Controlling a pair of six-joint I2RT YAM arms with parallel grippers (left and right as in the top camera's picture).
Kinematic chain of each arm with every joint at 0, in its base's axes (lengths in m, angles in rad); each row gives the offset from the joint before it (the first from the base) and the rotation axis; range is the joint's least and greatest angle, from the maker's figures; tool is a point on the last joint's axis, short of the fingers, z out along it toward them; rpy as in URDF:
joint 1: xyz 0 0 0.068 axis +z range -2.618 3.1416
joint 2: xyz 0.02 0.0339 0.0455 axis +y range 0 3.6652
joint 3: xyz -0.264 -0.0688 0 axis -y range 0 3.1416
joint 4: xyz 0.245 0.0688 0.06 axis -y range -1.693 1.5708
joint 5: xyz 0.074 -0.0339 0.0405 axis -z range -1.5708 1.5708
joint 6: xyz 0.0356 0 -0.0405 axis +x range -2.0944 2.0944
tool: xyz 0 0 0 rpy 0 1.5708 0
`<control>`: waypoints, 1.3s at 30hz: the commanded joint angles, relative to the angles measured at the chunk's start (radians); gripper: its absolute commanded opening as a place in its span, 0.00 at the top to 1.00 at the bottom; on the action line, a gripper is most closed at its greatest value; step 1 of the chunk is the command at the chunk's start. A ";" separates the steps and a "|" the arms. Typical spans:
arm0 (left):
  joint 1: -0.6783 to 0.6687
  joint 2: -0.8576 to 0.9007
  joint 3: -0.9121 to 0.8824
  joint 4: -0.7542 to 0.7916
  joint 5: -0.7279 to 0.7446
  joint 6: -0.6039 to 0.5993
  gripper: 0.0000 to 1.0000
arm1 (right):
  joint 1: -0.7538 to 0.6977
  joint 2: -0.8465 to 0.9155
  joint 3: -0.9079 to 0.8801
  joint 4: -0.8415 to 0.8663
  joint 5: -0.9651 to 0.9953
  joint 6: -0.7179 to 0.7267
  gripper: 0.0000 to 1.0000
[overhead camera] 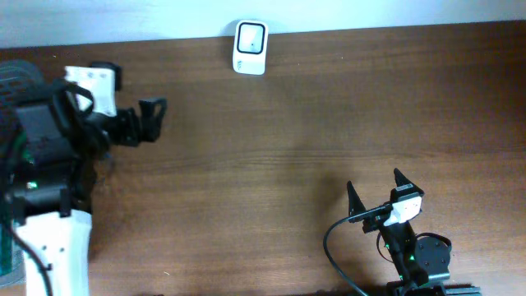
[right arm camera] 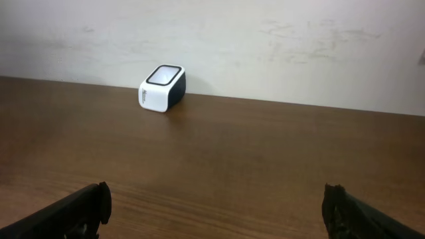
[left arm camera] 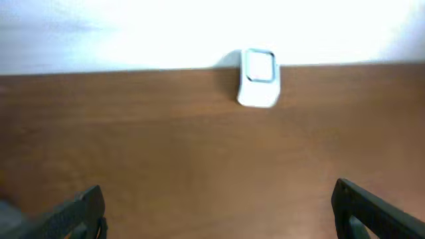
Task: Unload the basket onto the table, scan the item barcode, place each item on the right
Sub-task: 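Reach the left gripper into the grey basket toward the green-lidded jar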
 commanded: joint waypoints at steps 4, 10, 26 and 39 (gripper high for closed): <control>0.270 0.188 0.385 -0.028 -0.196 -0.154 0.01 | -0.008 -0.008 -0.007 -0.003 -0.012 0.000 0.01; 0.469 0.299 0.399 -0.027 -0.327 -0.206 0.10 | -0.008 -0.008 -0.007 -0.003 -0.012 0.000 0.02; 0.554 0.740 0.396 -0.101 -0.322 -0.056 0.12 | -0.008 -0.008 -0.007 -0.003 -0.012 0.000 0.02; 0.538 0.906 0.396 -0.032 -0.214 0.074 0.16 | -0.008 -0.008 -0.007 -0.003 -0.012 0.000 0.02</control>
